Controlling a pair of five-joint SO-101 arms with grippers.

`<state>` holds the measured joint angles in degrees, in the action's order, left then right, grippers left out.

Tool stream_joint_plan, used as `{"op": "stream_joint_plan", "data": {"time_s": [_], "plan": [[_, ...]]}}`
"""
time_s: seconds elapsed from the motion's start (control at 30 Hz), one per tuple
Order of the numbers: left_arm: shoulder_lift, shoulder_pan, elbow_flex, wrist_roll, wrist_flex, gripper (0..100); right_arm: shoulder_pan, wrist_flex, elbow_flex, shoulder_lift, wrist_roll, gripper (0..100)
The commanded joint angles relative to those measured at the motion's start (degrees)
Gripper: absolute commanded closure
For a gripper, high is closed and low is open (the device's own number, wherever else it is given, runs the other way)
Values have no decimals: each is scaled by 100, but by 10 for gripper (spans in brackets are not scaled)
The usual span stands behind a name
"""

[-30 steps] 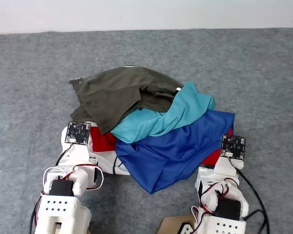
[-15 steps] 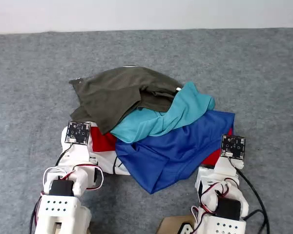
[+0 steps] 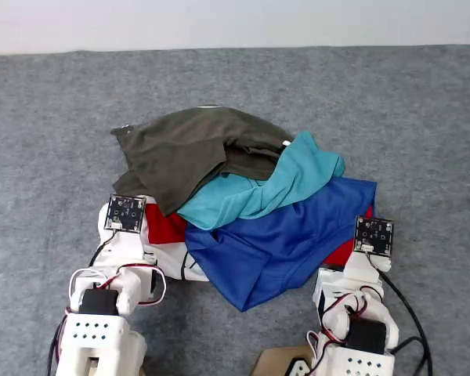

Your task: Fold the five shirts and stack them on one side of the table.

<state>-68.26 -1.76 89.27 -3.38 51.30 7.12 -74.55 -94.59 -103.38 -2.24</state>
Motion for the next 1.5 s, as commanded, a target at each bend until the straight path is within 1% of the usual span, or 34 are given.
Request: {"op": "stream_joint_plan", "data": {"time_s": [0.0, 0.73, 0.87, 0.97, 1.13, 1.23, 1.47], "plan": [[-88, 26, 4, -18, -97, 996, 66, -31, -185, -40, 44, 987], [-88, 26, -13, -18, -132, 995, 66, -31, -185, -40, 44, 987], [-53, 0, -312, -18, -79, 995, 66, -31, -185, -40, 44, 987], [-44, 18, -892, -53, 422, 995, 66, -31, -185, -40, 44, 987], [-35, 9, -2475, -70, 1846, 995, 66, -31, -185, -40, 44, 987], [-35, 18, -3231, -211, 2532, 995, 66, -31, -185, -40, 44, 987], [-18, 0, -4374, -220, 3560, 995, 66, -31, -185, -40, 44, 987]]}}
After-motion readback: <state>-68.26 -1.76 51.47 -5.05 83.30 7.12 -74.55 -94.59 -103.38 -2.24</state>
